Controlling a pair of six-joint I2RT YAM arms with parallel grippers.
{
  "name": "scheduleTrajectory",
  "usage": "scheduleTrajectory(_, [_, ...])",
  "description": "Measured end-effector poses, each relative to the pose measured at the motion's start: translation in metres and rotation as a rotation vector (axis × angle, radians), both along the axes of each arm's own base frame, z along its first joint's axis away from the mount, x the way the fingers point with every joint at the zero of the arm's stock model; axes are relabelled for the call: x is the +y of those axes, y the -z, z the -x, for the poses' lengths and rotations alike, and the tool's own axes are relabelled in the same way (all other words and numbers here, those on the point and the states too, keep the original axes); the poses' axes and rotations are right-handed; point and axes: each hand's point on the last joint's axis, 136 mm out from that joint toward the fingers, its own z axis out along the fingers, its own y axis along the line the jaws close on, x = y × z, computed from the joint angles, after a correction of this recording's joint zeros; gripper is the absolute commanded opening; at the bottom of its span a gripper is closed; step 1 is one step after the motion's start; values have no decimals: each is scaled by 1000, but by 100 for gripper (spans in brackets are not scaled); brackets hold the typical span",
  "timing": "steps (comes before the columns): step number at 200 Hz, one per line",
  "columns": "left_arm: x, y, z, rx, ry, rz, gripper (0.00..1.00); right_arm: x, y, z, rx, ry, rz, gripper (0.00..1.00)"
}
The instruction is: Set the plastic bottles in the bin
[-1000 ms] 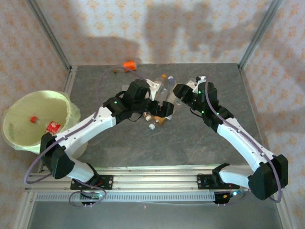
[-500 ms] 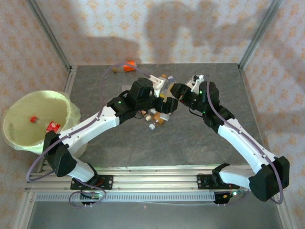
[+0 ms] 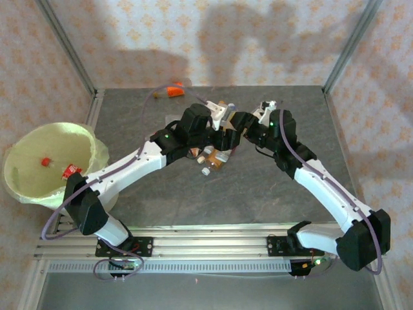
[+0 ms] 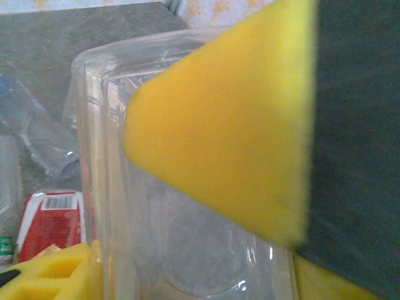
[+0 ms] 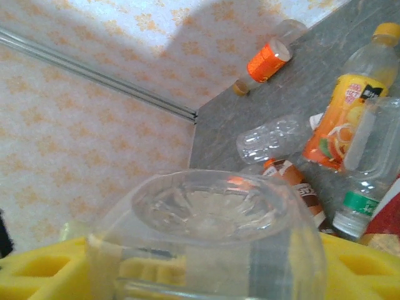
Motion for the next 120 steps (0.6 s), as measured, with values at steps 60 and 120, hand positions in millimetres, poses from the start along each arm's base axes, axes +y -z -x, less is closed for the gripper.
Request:
scheduleTrajectory(60, [44, 22, -12, -45, -195, -86, 50, -21, -37, 6, -71, 115, -67, 99])
scheduleTrajectory(120, [119, -20, -17, -145, -467, -59, 51, -60, -25, -3, -64, 332, 34, 99])
